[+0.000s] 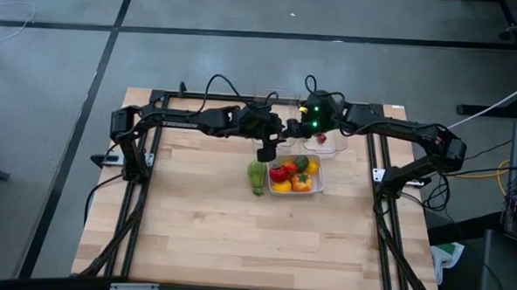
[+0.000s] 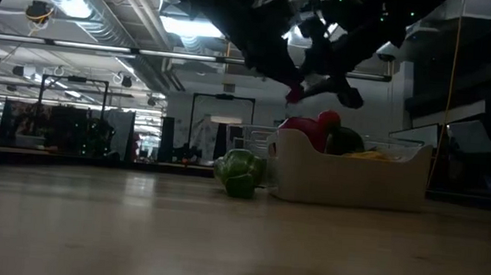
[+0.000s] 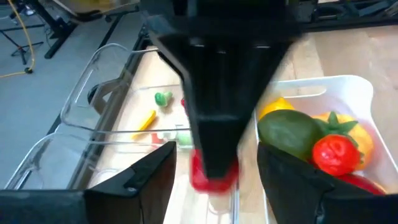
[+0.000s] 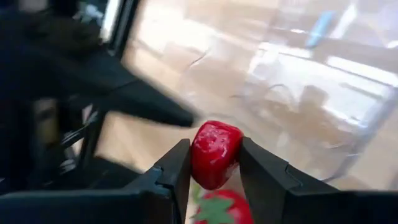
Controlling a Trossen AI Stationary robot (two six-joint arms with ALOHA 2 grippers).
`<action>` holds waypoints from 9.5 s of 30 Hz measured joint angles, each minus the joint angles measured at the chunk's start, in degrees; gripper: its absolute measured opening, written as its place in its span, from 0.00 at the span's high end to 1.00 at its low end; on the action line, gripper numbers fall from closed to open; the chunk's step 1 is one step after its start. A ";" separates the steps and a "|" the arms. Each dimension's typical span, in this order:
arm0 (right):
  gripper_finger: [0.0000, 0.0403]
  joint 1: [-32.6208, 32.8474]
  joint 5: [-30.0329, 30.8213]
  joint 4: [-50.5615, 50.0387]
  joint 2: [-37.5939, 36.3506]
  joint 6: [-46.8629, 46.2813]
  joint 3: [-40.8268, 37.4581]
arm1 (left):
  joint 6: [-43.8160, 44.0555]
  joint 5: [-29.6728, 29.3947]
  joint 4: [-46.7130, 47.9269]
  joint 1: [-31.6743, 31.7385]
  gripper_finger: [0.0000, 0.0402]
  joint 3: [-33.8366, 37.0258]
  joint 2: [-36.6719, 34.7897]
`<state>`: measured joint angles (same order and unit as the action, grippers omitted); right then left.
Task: Sort produce into baskets
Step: Put the red bell pepper into the right transparent bin, then put the green bell pepper into the right transparent bin
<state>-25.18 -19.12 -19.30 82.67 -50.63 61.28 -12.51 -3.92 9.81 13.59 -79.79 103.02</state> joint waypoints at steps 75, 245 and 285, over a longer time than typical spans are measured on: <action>0.48 -21.34 17.12 -16.76 4.67 35.40 -8.55 | 5.53 3.26 27.94 -16.59 0.45 2.74 0.74; 0.41 4.19 -7.03 -9.04 4.61 29.87 8.96 | 0.59 -20.63 16.72 -8.86 0.72 -3.06 -0.68; 0.54 4.28 -9.52 -9.13 4.61 28.17 8.92 | 2.08 -20.55 12.85 -11.59 0.72 -3.02 -0.68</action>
<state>-20.91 -28.64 -28.42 87.29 -22.46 70.19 -10.44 -24.47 22.66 2.00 -82.81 102.35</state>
